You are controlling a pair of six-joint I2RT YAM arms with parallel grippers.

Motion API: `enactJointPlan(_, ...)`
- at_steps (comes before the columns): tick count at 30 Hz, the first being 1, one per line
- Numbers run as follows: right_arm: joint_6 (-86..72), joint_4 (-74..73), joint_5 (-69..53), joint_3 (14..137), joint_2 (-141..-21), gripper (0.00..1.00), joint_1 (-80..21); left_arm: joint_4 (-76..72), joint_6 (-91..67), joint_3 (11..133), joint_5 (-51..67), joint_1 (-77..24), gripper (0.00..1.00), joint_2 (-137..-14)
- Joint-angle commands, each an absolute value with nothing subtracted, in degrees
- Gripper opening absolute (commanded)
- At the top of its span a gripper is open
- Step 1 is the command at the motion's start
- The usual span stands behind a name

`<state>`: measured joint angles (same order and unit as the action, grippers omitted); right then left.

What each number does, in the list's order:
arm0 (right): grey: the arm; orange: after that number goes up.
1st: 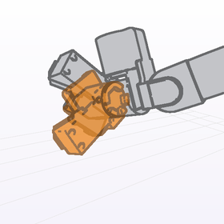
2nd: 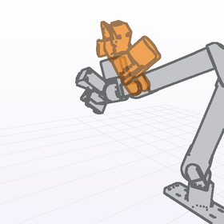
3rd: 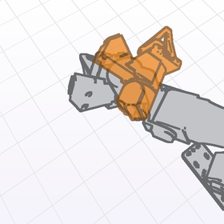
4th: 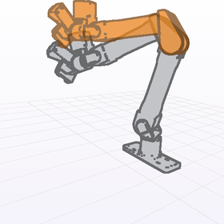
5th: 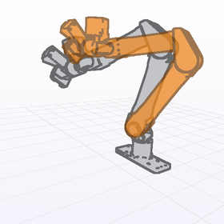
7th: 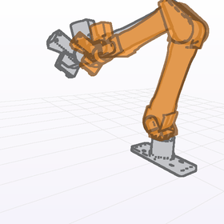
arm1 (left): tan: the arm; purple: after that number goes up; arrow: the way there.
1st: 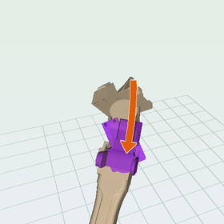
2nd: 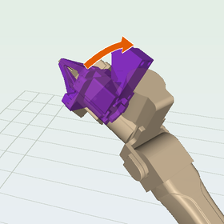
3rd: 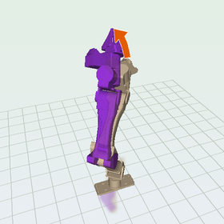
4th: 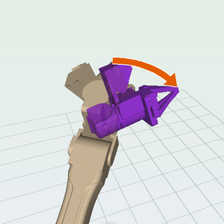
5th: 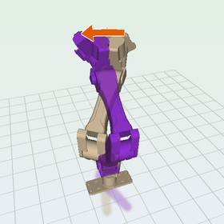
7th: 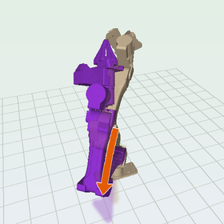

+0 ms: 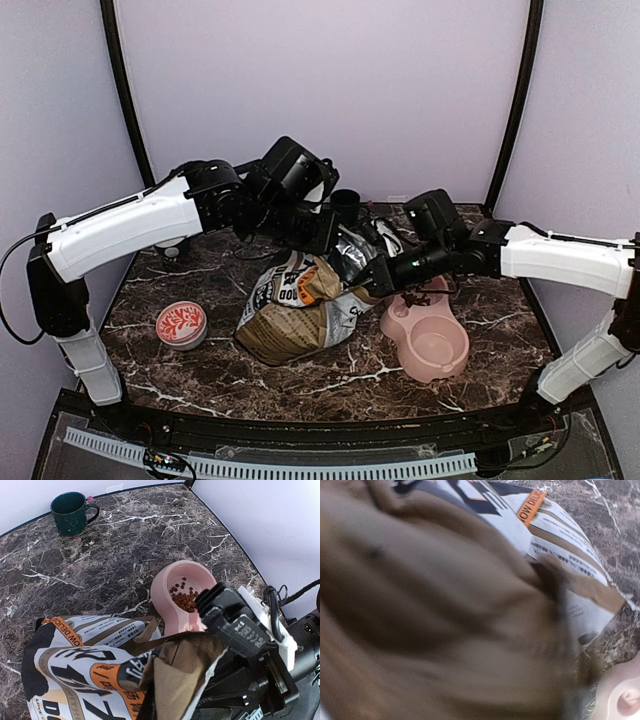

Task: Serve the pet food
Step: Collect the pet food from the pet food bag.

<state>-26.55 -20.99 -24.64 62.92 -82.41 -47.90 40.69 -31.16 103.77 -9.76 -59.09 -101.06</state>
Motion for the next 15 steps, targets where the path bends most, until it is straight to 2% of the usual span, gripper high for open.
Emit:
enactJointPlan(1,-35.4,-14.2,-31.4,55.3,-79.0,0.0,-45.7,41.5,-31.9,103.3,-10.0,-58.9,0.0,-100.6)
enactJointPlan(15,-47.2,0.8,-38.0,44.1,-69.1,0.0,-41.5,42.5,-31.9,105.0,-10.4,-58.9,0.0,-101.1)
